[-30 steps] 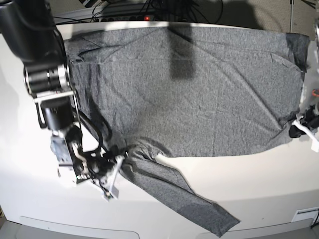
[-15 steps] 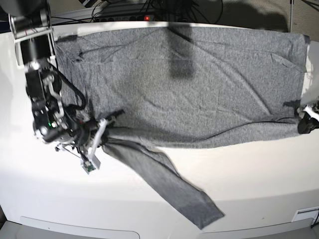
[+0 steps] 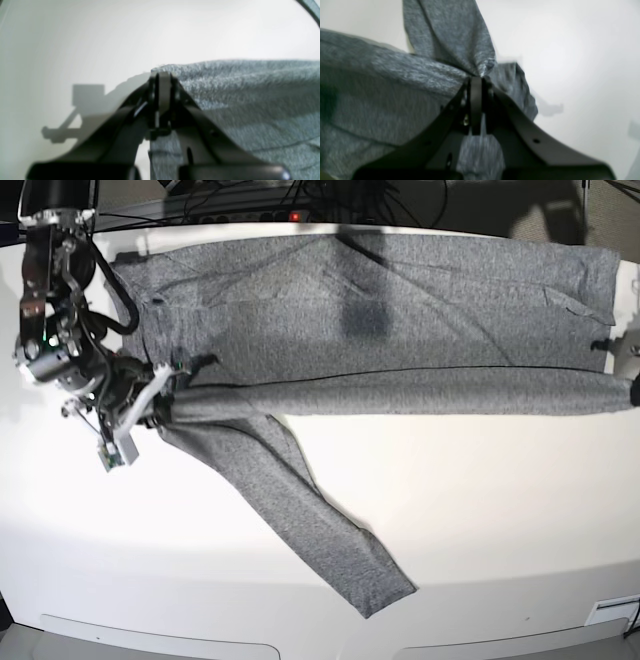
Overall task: Fold the T-shirt properly
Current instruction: 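Fold the hem with both grippers over toward the collar, then release the folded hem and move the right gripper to the sleeve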
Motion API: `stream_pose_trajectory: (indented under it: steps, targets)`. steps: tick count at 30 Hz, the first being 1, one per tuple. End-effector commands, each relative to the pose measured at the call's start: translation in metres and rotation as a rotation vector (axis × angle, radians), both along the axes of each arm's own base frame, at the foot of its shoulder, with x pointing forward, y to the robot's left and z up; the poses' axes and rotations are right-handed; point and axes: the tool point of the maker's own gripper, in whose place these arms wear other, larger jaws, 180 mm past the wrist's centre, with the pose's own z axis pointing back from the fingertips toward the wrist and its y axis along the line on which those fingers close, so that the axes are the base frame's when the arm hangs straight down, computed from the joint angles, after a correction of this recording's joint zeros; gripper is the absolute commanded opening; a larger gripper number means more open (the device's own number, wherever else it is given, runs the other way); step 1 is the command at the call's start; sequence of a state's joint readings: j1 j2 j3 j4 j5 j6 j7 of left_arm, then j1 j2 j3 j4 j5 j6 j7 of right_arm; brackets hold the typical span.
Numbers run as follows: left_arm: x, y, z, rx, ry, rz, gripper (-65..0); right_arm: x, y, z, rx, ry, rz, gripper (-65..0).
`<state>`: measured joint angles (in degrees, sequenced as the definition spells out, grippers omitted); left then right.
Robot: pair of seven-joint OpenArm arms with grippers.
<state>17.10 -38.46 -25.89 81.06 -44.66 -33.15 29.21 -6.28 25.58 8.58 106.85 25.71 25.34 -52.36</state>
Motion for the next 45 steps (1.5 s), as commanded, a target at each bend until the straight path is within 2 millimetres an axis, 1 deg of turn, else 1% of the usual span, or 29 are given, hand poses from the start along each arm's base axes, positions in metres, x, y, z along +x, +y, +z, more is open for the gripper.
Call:
stream_pose_trajectory:
  steps: [1, 6, 13, 17, 21, 22, 23, 25, 26, 27, 28, 29, 32, 34, 37, 39, 41, 43, 45]
  targets:
    - [0.006, 0.008, 0.019, 0.016, -0.054, 0.008, -65.0, 0.003, -0.004, 0.012, -0.013, -0.037, 0.005, -65.0]
    - [-0.018, 0.011, 0.001, 0.008, 0.009, 0.030, -65.0, -0.021, -0.005, -0.003, -0.023, 0.020, 0.007, -65.0]
    - [-0.042, 0.001, -0.033, 0.047, 0.094, 0.035, -65.0, -0.048, -0.006, -0.024, -0.027, 0.101, 0.007, -65.0]
    - [-0.046, -0.005, -0.044, 0.088, 0.081, 0.040, -65.0, -0.061, -0.007, -0.034, -0.030, 0.145, 0.005, -65.0]
    - [-0.048, -0.004, -0.049, 0.134, 0.085, 0.031, -65.0, -0.066, -0.013, -0.040, -0.064, 0.177, -0.004, -65.0]
    - [-0.049, -0.003, -0.050, 0.143, 0.090, 0.028, -65.0, -0.065, -0.015, -0.040, -0.077, 0.174, -0.005, -61.4]
    - [-0.049, -0.003, -0.050, 0.148, 0.091, 0.027, -63.7, -0.065, -0.018, -0.040, -0.091, 0.173, -0.008, -54.0]
    - [-0.048, -0.002, -0.049, 0.150, 0.090, 0.026, -47.7, -0.064, -0.018, -0.039, -0.093, 0.168, -0.008, -39.9]
    - [-0.047, -0.002, -0.048, 0.150, 0.088, 0.026, -40.8, -0.062, -0.017, -0.038, -0.088, 0.157, -0.007, -34.3]
    - [-0.047, -0.001, -0.047, 0.152, 0.085, 0.029, -35.9, -0.059, -0.016, -0.036, -0.081, 0.139, -0.005, -30.3]
    - [-0.046, 0.000, -0.046, 0.152, 0.079, 0.031, -33.3, -0.056, -0.015, -0.034, -0.074, 0.118, -0.004, -28.2]
    - [-0.045, 0.002, -0.045, 0.156, 0.076, 0.038, -32.3, -0.053, -0.013, -0.031, -0.067, 0.099, -0.002, -27.8]
    - [-0.044, 0.006, -0.042, 0.172, 0.076, 0.034, -32.3, -0.043, -0.012, -0.024, -0.059, 0.058, -0.001, -27.8]
    - [-0.041, 0.012, -0.037, 0.191, 0.074, 0.032, -32.4, -0.031, -0.009, -0.015, -0.041, 0.024, 0.000, -27.8]
    - [-0.036, 0.033, -0.028, 0.240, 0.064, 0.098, -32.3, -0.008, 0.000, 0.006, 0.024, -0.053, 0.008, -27.8]
    - [-0.033, 0.045, -0.021, 0.268, 0.051, 0.146, -32.3, 0.009, 0.003, 0.017, 0.074, -0.082, 0.002, -27.8]
    - [-0.030, 0.047, -0.018, 0.272, 0.043, 0.159, -32.3, 0.028, 0.000, 0.020, 0.109, -0.091, -0.024, -27.8]
    - [-0.027, 0.045, -0.017, 0.252, 0.030, 0.165, -32.4, 0.049, -0.003, 0.019, 0.144, -0.090, -0.058, -27.8]
    - [-0.025, 0.042, -0.014, 0.206, 0.010, 0.177, -32.4, 0.071, -0.001, 0.017, 0.185, -0.083, -0.081, -27.8]
